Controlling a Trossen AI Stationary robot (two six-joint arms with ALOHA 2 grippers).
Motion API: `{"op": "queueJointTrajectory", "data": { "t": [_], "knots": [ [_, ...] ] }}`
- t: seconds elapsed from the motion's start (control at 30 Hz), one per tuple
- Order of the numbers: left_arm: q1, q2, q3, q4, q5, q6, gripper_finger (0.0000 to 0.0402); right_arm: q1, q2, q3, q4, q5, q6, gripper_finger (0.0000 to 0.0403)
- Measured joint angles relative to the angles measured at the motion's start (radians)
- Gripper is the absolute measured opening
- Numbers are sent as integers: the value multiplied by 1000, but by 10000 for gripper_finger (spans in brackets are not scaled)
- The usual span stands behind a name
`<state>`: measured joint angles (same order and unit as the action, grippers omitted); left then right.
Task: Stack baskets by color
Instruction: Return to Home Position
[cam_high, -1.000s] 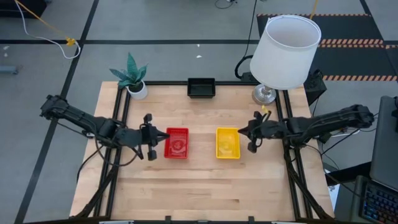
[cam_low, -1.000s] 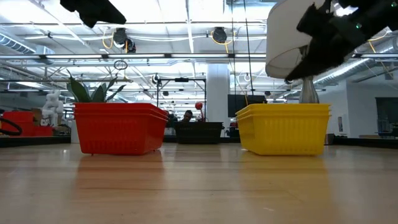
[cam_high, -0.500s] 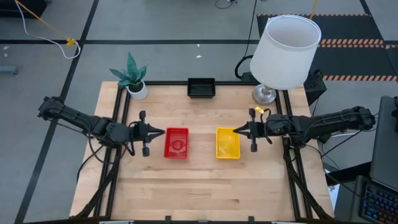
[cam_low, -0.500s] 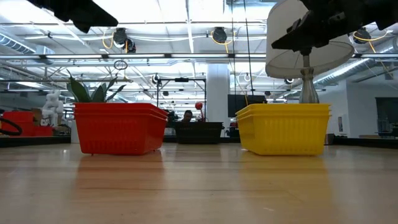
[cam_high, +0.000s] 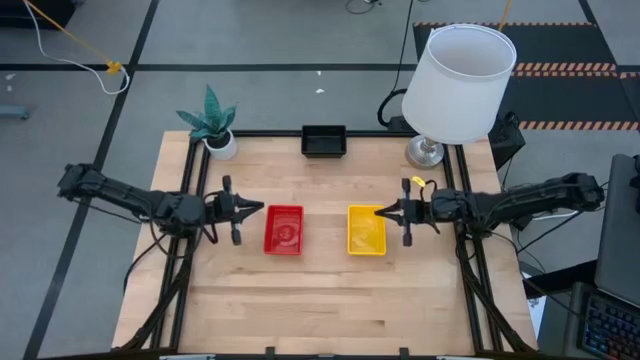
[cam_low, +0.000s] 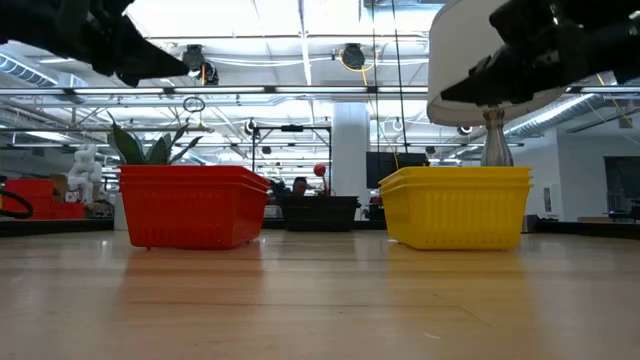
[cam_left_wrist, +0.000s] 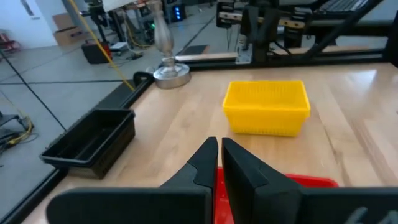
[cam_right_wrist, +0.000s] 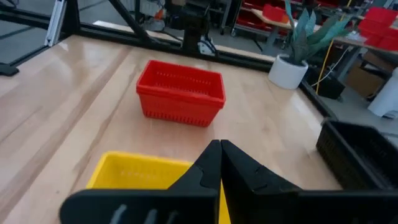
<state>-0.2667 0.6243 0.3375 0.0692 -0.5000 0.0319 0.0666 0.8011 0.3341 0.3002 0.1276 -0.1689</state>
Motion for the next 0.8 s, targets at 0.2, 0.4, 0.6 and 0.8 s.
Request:
{"op": "queueJointTrajectory", "data": {
  "t": [0.2,0.4,0.6,0.8],
  "knots": [
    [22,3,-19,4,28,-24,26,0,-72,-91,31,-1,48,0],
    [22,3,-20,13,28,-20,26,0,-185,-149,32,-2,30,0],
    [22,3,-20,17,28,-11,26,0,-278,-188,16,-20,5,0],
    [22,3,-20,17,28,-10,26,1,-363,-223,8,-29,0,0]
  ]
}}
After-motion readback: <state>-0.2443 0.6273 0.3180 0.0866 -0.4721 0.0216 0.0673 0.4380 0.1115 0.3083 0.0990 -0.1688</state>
